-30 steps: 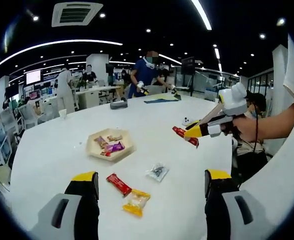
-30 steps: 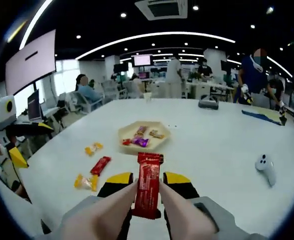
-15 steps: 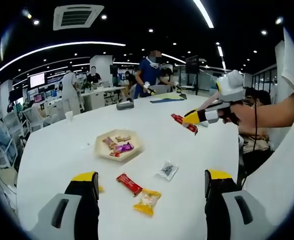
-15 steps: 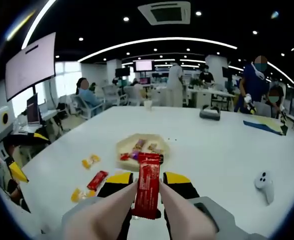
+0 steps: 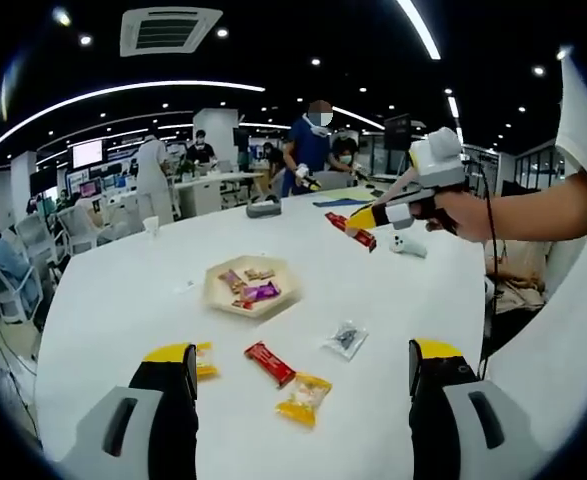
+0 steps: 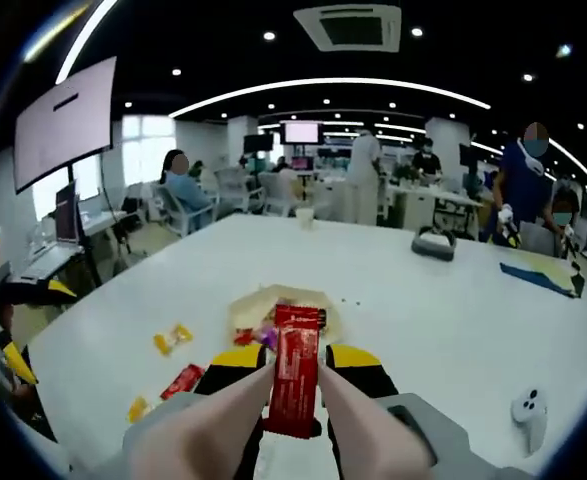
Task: Place the target food into the container with the food tongs after gripping and lifting it, then release it inside without dropping or visibly crushing the food.
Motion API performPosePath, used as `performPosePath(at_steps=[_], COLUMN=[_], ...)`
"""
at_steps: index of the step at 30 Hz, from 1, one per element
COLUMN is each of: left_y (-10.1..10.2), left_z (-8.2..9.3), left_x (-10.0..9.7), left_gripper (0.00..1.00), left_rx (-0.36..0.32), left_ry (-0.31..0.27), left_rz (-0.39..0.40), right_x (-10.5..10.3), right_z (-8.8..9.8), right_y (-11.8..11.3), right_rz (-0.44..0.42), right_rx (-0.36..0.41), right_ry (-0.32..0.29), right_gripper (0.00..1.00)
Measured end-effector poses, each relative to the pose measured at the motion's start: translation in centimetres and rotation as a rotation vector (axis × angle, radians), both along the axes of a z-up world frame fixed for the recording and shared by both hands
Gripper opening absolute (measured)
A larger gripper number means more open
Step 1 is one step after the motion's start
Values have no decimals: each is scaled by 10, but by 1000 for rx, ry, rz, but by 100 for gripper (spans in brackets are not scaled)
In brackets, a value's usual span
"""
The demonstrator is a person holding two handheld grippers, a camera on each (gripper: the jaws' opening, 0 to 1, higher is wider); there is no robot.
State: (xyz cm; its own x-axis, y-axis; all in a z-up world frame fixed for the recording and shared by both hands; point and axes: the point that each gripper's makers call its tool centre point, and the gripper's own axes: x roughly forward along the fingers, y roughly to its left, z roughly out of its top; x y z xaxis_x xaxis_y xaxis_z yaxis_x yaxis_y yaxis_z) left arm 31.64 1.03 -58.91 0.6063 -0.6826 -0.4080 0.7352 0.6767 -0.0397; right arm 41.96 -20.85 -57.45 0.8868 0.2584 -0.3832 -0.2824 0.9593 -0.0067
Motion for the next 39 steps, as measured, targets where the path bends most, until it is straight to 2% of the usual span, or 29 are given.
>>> performPosePath(at_steps=[8, 15, 25, 39], left_y=[10, 17, 22, 22], left_z=[1, 2, 4, -1], left_x=[3, 4, 2, 1], left_gripper=[87, 87, 87, 87], left_rx=[-2, -1, 5, 18], left_ry=[-1, 5, 8, 27], left_rz=[37, 63, 80, 91], right_x=[24, 42, 60, 81], right_z=[6, 2, 0, -7], right_y=[3, 3, -5, 1], right_rz=[13, 17, 2, 23], right_rx=[6, 7, 29, 29], right_ry=[-2, 7, 11, 29], right_gripper=[22, 22, 23, 23])
